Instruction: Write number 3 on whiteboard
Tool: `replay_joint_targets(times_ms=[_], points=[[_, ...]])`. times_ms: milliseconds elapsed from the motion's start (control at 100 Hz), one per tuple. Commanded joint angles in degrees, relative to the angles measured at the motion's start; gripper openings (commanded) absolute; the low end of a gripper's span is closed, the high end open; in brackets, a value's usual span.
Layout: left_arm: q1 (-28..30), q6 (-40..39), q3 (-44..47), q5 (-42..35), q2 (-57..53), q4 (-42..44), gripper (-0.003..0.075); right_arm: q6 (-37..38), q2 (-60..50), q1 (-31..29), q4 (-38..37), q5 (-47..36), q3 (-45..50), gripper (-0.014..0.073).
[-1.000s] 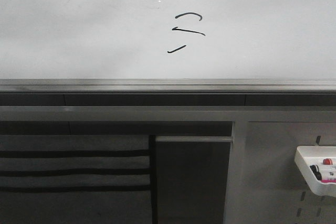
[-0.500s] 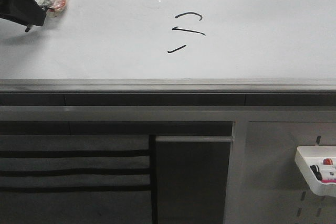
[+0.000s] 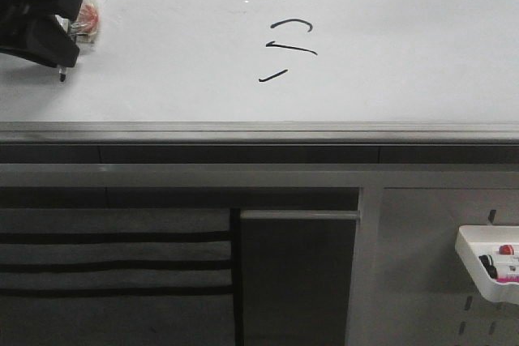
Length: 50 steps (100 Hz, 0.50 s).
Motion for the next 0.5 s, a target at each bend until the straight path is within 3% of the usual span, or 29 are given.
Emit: replay_joint_targets(times_ms=[0,180,490], points=[[0.09,-0.52,-1.55,-1.14,-1.49,-1.06,-0.0017,-0.01,-0.82,-0.46,1.38,-2.70,-1.87,0.0269],[0.09,-0.52,-1.55,-1.14,-1.49,-1.06,0.0013,-0.01,-0.82,-0.46,1.38,-2.70,-1.87,0.0269],[0.09,-0.52,-1.55,-1.02,-1.49,-1.06,0.0244,-0.01,-0.82,-0.46,1.38,-2.70,-1.87,0.0269]])
